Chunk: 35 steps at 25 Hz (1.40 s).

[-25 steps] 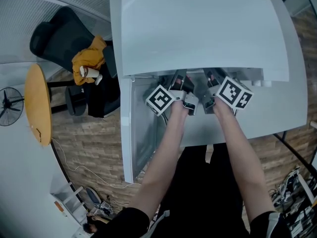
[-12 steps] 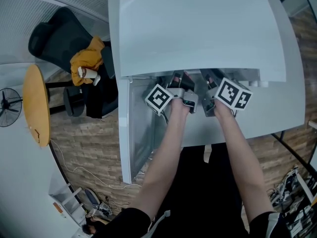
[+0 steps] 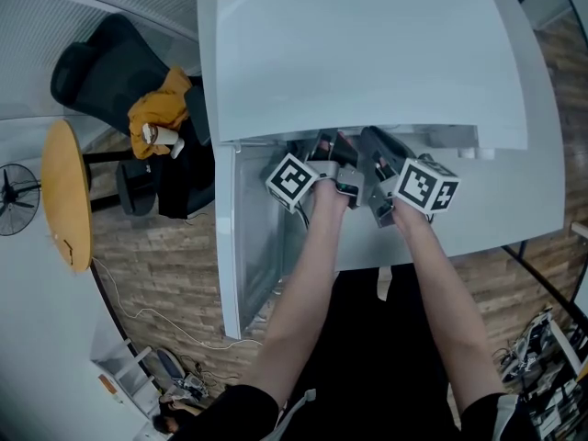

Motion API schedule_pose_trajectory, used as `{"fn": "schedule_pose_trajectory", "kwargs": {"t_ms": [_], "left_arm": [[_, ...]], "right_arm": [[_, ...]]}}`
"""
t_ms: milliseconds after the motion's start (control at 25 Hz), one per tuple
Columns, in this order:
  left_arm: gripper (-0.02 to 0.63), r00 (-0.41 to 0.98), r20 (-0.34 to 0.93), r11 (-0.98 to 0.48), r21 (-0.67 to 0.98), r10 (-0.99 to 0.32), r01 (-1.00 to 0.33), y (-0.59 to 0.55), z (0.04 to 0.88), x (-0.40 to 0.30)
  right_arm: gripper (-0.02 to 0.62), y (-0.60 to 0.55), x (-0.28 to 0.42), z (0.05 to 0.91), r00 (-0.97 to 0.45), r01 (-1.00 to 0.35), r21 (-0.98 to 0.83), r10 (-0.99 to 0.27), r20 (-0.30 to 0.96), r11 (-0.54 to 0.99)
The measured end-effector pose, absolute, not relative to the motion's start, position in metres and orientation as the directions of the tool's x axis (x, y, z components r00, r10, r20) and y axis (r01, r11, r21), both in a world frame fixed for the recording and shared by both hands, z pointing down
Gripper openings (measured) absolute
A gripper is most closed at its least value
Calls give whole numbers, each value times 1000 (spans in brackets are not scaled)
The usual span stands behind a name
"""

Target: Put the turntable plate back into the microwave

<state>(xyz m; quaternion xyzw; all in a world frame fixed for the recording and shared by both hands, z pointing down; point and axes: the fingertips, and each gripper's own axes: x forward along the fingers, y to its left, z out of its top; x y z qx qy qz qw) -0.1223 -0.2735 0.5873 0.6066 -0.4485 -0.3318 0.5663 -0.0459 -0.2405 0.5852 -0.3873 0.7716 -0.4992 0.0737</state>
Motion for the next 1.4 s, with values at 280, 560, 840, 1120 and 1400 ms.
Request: {"fn": "schedule_pose_trajectory", "kwargs": {"t_ms": [280,560,840,1120,1400], "left_arm": [[41,389,139,61,976,-911,-207,-272,590,-125],[60,438,167,68,970,-883,-233,-264,590,-119],[74,479,198,69,959,-855,-274,-256,592,-112],[74,491,199,91,968,-848,-235,-242,599,-109],[23,466,201,111,971,-862,-213,-232,604,-113]], "right_arm": [[56,-240,-49,586,-691,-524,-825,-672,266,211],[52,-241,-45,587,-668,-534,-822,-695,267,199],[19,-249,-37,589,-630,-538,-827,-729,269,160],[12,-249,-31,597,-600,-568,-814,-737,312,119],[9,-257,-27,595,-570,-595,-797,-753,329,102]]}}
